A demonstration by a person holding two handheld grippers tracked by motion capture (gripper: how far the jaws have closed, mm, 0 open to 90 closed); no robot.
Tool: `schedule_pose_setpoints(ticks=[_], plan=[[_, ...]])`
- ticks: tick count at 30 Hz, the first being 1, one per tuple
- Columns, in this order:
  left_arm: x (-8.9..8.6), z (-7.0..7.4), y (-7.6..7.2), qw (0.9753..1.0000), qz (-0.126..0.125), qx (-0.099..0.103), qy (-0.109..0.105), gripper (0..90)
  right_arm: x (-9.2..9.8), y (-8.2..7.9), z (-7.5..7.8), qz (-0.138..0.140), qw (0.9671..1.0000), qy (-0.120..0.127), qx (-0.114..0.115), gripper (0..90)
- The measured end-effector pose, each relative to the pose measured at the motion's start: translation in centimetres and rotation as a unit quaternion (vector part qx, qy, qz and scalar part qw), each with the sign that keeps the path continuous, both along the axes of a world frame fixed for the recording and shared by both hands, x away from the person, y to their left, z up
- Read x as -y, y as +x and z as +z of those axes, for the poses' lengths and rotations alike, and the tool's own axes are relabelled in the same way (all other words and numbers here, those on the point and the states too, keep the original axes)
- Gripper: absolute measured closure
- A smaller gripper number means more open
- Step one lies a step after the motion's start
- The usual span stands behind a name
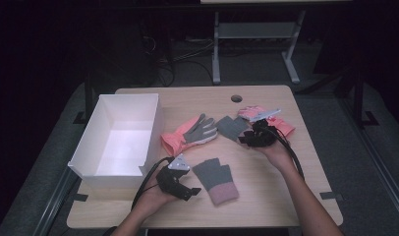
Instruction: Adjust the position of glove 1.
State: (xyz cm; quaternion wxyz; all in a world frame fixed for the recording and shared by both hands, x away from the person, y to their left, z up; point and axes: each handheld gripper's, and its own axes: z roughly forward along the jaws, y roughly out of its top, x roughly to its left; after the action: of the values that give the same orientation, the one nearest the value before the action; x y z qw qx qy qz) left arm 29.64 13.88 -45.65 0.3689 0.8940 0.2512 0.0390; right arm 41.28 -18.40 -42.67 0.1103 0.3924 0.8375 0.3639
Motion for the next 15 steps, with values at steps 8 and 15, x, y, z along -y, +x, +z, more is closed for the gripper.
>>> schedule_pose_setpoints(ticks=[8, 15], plan=[[-0.1, 0.0, 0.1, 1.0000, -0.001, -0.003, 0.004, 15.9, 0.4, 3.6, -1.5, -0.016, 0.9999, -0.005, -0.004, 63.8], [0.0, 0.0, 0.0, 1.0000, 0.002, -0.003, 0.002, 15.9, 0.2, 4.9, -3.2, -0.024, 0.9995, -0.001, -0.020, 64.9]])
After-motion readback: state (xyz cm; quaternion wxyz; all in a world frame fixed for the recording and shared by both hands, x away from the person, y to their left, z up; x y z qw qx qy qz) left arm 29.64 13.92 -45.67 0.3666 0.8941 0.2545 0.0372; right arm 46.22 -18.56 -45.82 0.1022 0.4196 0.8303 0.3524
